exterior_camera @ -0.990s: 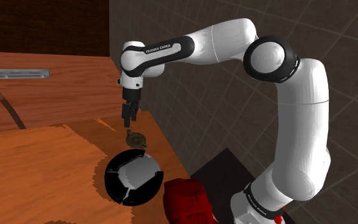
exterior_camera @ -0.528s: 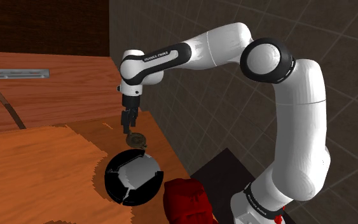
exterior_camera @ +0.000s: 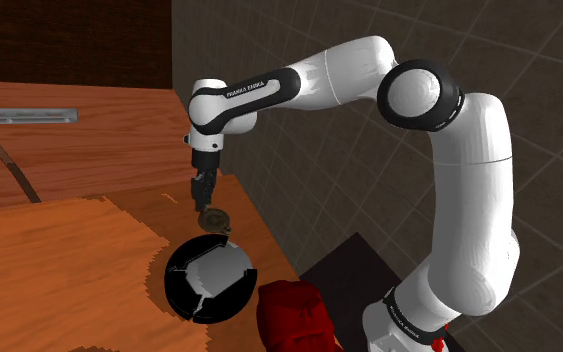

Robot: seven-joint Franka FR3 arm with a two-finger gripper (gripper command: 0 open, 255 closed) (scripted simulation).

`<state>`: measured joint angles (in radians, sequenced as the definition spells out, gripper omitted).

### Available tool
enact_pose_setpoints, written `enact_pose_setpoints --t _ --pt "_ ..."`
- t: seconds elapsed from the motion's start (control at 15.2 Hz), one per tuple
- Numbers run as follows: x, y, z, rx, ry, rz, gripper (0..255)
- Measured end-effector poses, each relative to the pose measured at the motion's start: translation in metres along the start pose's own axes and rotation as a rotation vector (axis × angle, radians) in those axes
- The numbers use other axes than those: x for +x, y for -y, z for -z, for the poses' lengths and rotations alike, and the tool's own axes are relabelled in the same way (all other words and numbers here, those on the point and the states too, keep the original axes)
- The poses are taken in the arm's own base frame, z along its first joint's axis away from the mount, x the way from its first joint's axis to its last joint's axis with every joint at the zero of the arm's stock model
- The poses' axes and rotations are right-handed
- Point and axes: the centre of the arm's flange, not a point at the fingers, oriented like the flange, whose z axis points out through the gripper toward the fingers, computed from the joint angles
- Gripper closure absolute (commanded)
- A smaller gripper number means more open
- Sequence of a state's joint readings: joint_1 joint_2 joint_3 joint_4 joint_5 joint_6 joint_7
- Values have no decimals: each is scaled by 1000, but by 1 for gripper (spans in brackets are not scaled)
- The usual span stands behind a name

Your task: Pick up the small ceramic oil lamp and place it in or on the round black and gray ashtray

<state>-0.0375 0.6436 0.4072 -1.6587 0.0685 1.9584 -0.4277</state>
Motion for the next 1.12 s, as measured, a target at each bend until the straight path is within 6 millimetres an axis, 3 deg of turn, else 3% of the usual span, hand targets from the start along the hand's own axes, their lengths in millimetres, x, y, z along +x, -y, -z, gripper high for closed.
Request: enact_pose_setpoints --t 0.59,1.12 --pt "1 1 1 0 -1 1 255" --pt "-5 14 33 0 0 0 255"
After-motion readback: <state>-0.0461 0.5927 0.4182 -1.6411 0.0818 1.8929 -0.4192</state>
